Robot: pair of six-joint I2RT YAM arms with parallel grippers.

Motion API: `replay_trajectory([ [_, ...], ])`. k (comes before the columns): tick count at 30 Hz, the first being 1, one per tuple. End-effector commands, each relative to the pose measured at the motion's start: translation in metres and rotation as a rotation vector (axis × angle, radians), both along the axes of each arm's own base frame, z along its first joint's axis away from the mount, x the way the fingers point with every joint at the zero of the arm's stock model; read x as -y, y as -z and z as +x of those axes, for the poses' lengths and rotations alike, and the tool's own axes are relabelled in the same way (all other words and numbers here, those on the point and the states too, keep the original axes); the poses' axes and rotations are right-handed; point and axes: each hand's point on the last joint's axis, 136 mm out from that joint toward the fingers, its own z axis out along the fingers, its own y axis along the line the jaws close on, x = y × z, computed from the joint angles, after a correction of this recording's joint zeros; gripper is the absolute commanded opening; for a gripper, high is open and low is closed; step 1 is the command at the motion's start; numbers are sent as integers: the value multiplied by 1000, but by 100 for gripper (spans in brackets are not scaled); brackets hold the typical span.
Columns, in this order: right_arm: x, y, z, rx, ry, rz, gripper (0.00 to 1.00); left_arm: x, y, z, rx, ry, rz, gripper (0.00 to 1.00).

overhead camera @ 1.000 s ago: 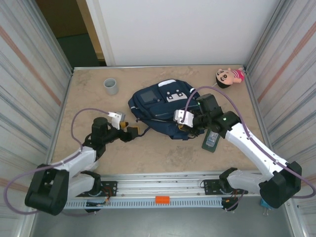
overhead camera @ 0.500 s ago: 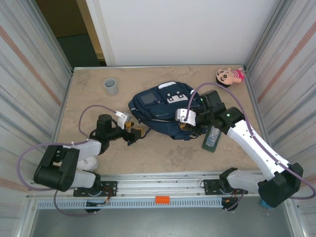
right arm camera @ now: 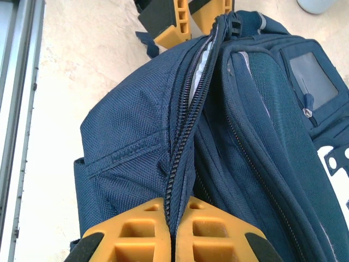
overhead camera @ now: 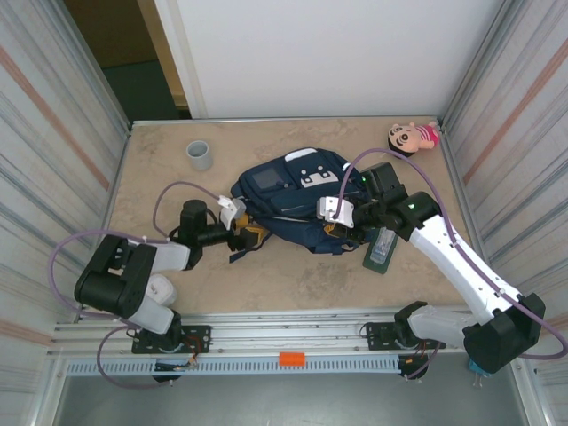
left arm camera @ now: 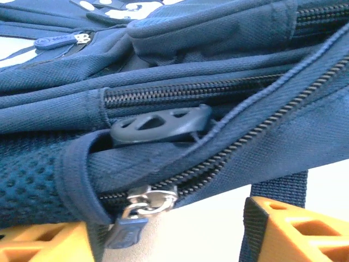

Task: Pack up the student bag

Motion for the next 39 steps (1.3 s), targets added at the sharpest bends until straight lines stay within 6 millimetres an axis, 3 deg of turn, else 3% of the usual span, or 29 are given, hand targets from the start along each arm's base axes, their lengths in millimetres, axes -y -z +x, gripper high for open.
replay_trajectory([
  [1, -12, -38, 1, 92, -55, 101, 0, 10, -17, -3, 89, 83, -43, 56],
  [7, -10, -34, 5, 92, -42, 87, 0, 12, -18, -8, 80, 105, -63, 29],
  [21, -8, -28, 11, 97, -5, 82, 0, 6, -22, -17, 67, 72, -67, 0],
  [26, -8, -26, 12, 99, 1, 84, 0, 8, -29, -21, 73, 92, -81, 0],
  [33, -8, -27, 11, 100, -2, 90, 0, 10, -33, -26, 75, 111, -90, 18],
  [39, -8, -27, 11, 101, -1, 93, 0, 12, -34, -28, 70, 123, -97, 26],
])
